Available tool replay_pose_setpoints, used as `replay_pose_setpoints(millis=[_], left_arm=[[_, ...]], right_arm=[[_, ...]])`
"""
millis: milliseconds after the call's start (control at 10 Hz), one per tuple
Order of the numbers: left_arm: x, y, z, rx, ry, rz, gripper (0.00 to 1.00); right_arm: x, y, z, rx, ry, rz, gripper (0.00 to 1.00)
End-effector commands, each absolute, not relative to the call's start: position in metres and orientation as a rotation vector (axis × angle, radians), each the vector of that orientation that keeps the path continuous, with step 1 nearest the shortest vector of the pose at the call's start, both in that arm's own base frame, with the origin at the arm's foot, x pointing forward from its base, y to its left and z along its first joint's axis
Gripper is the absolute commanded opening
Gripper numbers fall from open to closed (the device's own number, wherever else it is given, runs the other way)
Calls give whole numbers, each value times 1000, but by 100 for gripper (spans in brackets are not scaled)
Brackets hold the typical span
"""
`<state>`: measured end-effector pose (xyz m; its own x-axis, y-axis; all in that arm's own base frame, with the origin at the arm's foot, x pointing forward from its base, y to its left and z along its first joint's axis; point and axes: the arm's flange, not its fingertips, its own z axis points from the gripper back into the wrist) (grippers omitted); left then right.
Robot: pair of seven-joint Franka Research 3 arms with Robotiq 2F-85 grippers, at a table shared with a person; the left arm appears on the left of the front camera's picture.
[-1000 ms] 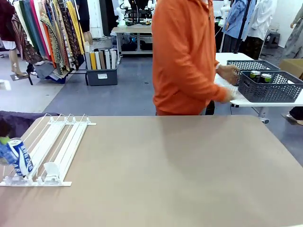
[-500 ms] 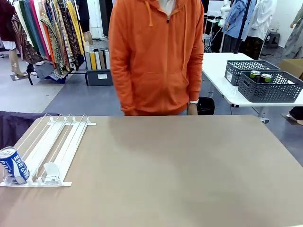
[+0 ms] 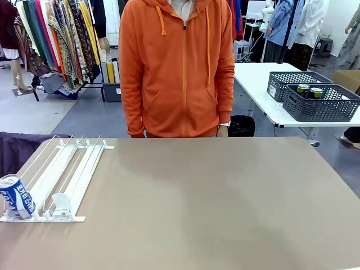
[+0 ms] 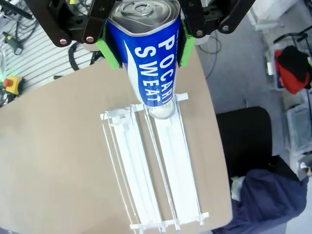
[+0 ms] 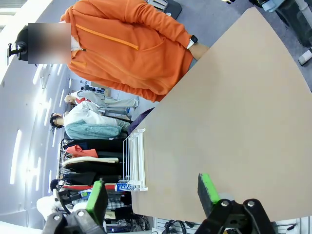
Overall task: Retrieve and store the cans from the dispenser.
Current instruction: Pick up one can from the Automatic Can Dispenser and place it in the middle of the table.
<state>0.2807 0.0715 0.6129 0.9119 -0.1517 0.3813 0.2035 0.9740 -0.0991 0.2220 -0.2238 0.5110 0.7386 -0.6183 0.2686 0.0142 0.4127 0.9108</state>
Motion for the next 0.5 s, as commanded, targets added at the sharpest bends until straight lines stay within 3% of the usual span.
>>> replay_pose_setpoints(millis=[0,400], left_arm=[[291,61,603,-158,-382,-242,0],[360,-112,560,-195,-422,-506,0]], right_arm=[[224,-224,512,1109,-684,-413,100],[224,-224,512,1109,-684,-413,100]])
